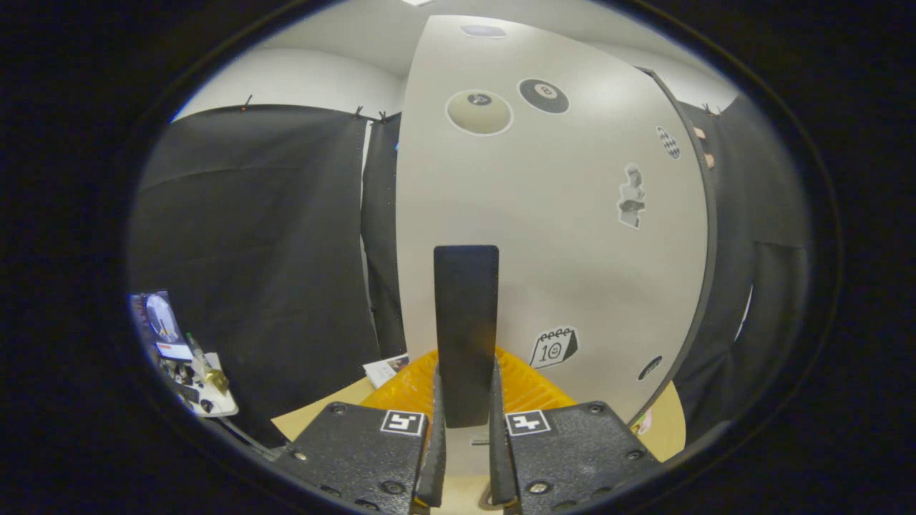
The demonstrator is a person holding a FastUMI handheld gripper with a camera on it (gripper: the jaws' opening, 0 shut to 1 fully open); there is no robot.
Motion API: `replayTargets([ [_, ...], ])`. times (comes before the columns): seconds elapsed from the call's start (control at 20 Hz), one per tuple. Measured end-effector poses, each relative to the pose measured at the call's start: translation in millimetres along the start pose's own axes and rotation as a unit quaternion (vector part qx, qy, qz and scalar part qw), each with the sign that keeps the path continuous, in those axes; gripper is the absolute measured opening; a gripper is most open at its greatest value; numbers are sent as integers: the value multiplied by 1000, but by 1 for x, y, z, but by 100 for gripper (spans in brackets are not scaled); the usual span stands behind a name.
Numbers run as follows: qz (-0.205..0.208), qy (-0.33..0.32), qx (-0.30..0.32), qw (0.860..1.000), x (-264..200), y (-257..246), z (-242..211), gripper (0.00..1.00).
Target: Open the shoe cabinet door, grab the shoes and put them into the shoe cabinet, then close the shoe cabinet door.
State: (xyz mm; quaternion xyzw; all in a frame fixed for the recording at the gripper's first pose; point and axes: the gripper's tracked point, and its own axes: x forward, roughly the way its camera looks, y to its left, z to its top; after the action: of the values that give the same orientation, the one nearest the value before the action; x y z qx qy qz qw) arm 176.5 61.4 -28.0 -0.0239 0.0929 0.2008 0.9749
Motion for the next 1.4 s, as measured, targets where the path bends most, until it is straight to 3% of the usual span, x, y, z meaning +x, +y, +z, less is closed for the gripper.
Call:
replayTargets([
  [0.35, 25, -6, 18, 999, -7, -21, 4, 28],
  [0.85, -6, -23, 27, 999, -46, -42, 0, 28],
  [1.25, -65, -41, 19, 997, -64, -76, -2, 24],
  [1.4, -119, -47, 3, 992, -67, -97, -2, 20],
])
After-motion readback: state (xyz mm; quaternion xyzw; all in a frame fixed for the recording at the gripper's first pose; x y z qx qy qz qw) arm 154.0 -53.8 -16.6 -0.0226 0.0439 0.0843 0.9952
